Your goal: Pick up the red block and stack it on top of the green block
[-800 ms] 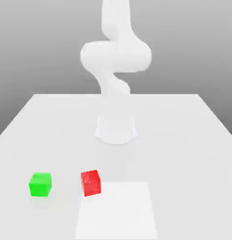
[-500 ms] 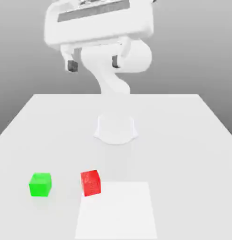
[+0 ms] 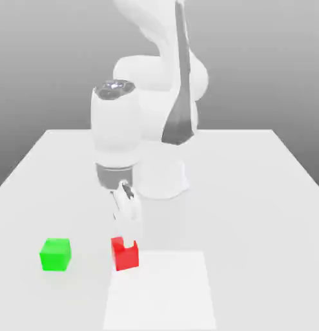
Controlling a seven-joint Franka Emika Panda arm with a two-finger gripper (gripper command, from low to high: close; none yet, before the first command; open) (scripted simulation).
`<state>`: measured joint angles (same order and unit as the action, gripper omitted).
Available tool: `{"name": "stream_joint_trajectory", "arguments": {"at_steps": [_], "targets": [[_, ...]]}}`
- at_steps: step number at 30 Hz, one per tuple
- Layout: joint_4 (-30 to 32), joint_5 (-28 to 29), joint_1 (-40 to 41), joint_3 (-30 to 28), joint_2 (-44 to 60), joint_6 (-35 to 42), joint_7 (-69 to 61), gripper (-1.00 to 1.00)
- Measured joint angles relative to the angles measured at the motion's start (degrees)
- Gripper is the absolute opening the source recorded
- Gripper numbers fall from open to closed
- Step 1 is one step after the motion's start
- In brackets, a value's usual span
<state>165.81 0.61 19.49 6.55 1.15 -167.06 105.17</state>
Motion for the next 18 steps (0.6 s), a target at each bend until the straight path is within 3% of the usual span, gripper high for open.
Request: {"name": "stream_joint_trajectory", "arguments": {"at_steps": [4, 5, 12, 18], "targets": [[-1.1, 3.78, -2.69, -3.66, 8.29, -7.08, 2.88, 0.0], [-1.27, 4.04, -3.32, -4.34, 9.57, -8.17, 3.08, -1.0], [-1.26, 4.11, -3.36, -4.37, 9.49, -8.23, 3.15, -1.0], [0.34, -0.55, -3.42, -3.03, -1.64, 1.3, -0.2, -1.0]]}}
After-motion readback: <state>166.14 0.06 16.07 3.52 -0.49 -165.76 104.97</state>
